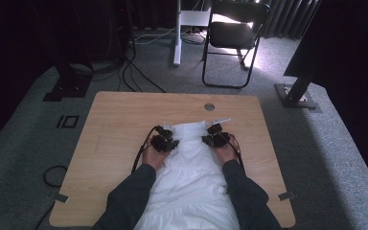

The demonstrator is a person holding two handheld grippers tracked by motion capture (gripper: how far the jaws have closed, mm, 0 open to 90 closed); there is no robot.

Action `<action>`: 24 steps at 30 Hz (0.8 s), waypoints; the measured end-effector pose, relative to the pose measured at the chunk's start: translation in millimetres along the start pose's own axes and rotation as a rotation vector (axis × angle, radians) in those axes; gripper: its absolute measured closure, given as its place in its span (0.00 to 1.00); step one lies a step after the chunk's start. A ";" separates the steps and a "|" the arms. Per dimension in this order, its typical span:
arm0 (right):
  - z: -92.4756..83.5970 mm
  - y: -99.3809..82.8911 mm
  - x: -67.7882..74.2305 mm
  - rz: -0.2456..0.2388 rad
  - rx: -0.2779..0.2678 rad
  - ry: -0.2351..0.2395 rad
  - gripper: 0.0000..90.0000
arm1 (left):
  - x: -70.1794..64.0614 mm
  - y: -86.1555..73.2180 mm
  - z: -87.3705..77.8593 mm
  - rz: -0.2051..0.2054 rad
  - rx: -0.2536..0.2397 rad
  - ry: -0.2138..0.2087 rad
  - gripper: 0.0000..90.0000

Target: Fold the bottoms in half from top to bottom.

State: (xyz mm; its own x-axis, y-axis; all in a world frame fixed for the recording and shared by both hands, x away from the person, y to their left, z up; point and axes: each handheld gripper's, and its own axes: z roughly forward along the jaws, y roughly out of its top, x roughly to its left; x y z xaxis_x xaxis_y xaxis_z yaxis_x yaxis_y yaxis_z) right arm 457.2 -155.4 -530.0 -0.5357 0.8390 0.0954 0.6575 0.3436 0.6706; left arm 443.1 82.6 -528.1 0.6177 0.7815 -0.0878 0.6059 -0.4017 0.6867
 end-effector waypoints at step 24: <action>-114.7 89.0 5.5 -0.136 -0.330 -0.067 0.94 | 2.2 106.3 -109.9 0.193 -0.285 0.045 0.91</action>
State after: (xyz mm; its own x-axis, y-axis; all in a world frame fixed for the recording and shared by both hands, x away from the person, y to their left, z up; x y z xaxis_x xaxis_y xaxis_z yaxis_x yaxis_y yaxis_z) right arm 451.9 -168.6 -385.4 -0.5629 0.8248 -0.0521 0.3709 0.3085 0.8760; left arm 453.8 94.1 -376.0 0.6807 0.7268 0.0912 0.3112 -0.3997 0.8622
